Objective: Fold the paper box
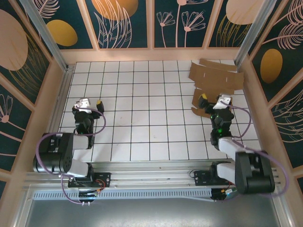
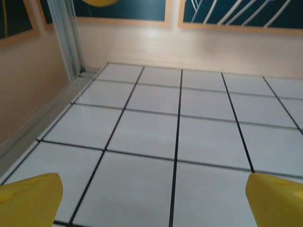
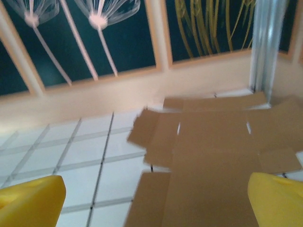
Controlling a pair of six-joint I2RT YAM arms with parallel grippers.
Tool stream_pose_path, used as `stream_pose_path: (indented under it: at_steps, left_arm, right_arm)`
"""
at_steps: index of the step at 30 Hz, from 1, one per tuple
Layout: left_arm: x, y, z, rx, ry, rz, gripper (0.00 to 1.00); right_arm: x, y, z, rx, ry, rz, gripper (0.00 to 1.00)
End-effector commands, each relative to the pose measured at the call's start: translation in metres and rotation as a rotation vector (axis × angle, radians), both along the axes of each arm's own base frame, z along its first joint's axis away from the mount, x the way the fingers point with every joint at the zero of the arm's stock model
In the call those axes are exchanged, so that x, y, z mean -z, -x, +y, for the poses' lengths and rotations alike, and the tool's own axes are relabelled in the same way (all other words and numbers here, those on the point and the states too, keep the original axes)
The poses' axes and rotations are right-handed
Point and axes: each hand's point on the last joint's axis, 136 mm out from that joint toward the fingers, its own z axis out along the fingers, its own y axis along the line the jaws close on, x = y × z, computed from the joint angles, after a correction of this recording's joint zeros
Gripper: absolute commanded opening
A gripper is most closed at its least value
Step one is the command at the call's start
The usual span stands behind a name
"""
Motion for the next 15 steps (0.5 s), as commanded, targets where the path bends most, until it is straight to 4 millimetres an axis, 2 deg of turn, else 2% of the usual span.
stream_pose_path:
  at_steps: [1, 3, 6, 8, 10, 13, 15]
  left_arm:
    - [-0.03, -0.004, 0.004, -0.032, 0.067, -0.01, 0.99]
    - [-0.051, 0.001, -0.012, 0.046, 0.188, -0.072, 0.99]
    - [-0.084, 0.007, -0.05, 0.234, 0.44, -0.133, 0.99]
    - [-0.102, 0.011, -0.09, 0.371, 0.52, -0.112, 0.99]
    - [-0.112, 0.019, -0.134, 0.486, 0.507, -0.062, 0.99]
    - [-0.128, 0.04, -0.198, 0.695, 0.509, -0.014, 0.99]
    - [-0.136, 0.056, -0.231, 0.827, 0.531, 0.016, 0.99]
  right_arm:
    - [0.012, 0.008, -0.03, 0.119, -0.297, 0.166, 0.99]
    - [0.022, 0.01, -0.034, 0.092, -0.444, 0.288, 0.99]
    - [0.039, 0.012, -0.048, 0.08, -0.604, 0.442, 0.99]
    - [0.052, 0.014, -0.068, 0.114, -0.68, 0.505, 0.99]
    - [0.065, 0.017, -0.089, 0.165, -0.743, 0.537, 0.98]
    - [0.082, 0.022, -0.122, 0.228, -0.797, 0.561, 0.96]
    - [0.09, 0.023, -0.141, 0.249, -0.792, 0.576, 0.97]
